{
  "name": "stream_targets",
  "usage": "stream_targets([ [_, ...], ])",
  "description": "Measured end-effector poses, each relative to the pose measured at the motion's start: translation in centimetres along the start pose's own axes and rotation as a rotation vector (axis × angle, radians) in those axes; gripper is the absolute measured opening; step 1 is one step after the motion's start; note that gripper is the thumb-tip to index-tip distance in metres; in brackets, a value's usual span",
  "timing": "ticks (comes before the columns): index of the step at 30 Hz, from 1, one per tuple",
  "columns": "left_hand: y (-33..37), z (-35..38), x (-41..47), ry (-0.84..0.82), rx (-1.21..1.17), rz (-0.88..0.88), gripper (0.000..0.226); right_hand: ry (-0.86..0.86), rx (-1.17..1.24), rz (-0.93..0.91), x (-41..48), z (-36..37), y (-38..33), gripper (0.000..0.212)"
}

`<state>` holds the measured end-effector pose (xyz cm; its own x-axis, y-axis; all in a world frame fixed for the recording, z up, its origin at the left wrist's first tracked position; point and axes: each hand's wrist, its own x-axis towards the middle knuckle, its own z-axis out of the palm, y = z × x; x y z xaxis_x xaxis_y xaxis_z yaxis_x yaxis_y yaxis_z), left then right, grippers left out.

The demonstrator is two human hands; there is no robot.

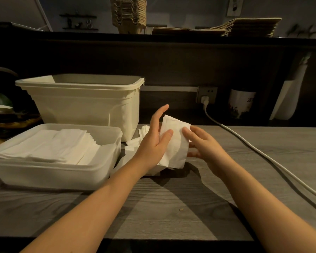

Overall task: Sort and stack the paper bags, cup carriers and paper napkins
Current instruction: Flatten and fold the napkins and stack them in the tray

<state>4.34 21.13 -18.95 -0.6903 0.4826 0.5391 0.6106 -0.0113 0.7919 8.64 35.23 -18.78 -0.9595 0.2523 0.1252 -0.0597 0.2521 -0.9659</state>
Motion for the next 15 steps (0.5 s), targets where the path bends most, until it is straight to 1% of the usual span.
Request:
stream_targets([
  [1, 0.01, 0.00, 0.01, 0.005, -0.005, -0.006, 0.046, -0.051, 0.015, 0.021, -0.15, 0.01, -0.10, 0.041],
  [3, -0.06, -0.01, 0.02, 0.027, 0.011, -0.010, 0.047, -0.120, 0.043, 0.004, -0.40, 0.00, -0.27, 0.029],
  [5, -0.07, -0.13, 0.00, 0.036, 0.025, -0.012, 0.047, -0.111, 0.043, -0.047, -0.44, -0.06, -0.25, 0.016],
  [7, 0.00, -0.22, -0.01, -0.002, 0.043, -0.019, 0.048, -0.041, 0.045, -0.095, -0.41, -0.07, -0.17, 0.008],
  [9, 0.03, -0.15, -0.07, -0.070, 0.054, -0.034, 0.053, 0.038, 0.053, -0.136, -0.29, -0.15, 0.04, 0.006],
  [11, -0.06, 0.03, -0.13, -0.118, 0.056, -0.057, 0.061, 0.074, 0.050, -0.163, -0.23, -0.18, 0.14, 0.007],
  [13, -0.19, -0.01, -0.06, -0.117, 0.066, -0.076, 0.066, 0.089, 0.044, -0.165, -0.06, -0.04, 0.31, 0.009],
  [15, -0.11, -0.33, 0.11, -0.060, 0.074, -0.109, 0.062, 0.143, 0.001, -0.149, 0.32, 0.06, 0.67, 0.015],
])
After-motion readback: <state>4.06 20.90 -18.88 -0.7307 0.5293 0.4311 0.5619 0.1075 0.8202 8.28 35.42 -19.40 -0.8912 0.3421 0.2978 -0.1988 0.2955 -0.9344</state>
